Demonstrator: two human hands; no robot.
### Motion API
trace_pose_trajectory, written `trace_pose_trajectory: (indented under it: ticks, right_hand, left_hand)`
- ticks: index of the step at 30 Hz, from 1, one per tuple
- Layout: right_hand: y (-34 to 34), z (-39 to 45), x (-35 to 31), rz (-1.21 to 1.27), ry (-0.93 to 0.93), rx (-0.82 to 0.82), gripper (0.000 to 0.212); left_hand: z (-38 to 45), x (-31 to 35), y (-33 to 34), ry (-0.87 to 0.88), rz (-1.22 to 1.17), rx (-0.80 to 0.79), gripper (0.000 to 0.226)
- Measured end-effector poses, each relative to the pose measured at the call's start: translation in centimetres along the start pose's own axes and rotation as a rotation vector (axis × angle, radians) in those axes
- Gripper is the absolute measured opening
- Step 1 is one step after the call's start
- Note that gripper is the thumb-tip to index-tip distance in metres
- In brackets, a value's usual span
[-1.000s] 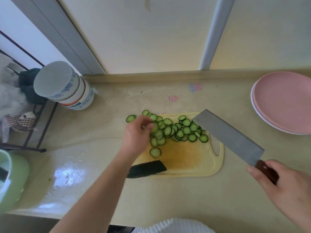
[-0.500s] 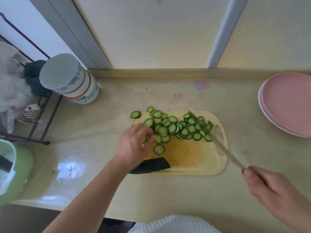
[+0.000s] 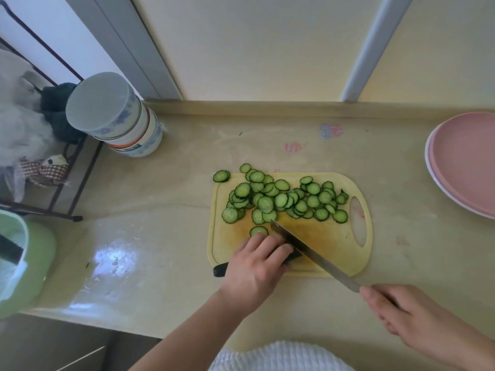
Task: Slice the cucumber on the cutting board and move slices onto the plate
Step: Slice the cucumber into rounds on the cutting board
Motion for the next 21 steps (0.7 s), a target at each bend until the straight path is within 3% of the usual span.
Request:
trace_pose_trajectory:
  ticks: [3, 9, 17, 21]
  right_hand:
    - [-0.7, -0.1, 0.4, -0.011, 0.029, 0.009, 0.080]
    - [-1.6, -0.1, -0.1, -0.014, 0.010, 0.029, 0.093]
    - [-2.0, 0.4, -0.8, -0.092, 0.022, -0.073, 0.064]
    - [-1.7, 0.7, -0.3, -0.060, 0.028, -0.076, 0.060]
  left_hand:
    - [0.7, 0.0, 0.5, -0.022, -0.043, 0.014, 0.020]
    - [2.1, 0.7, 1.3, -0.049, -0.072, 0.014, 0.020]
    - [2.2, 1.3, 1.0, 0.088, -0.058, 0.023, 0.014]
    - [2.2, 3.2, 1.6, 0.089, -0.039, 0.027, 0.012]
Point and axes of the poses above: each hand's wrist, its own z-axis towards the middle knuckle, its own y-axis out of the palm, x = y × z, the point moved 5 cm from there along z, towards the middle knuckle, and after that the axes turned 2 degrees about -x, right-handed, at the moved point
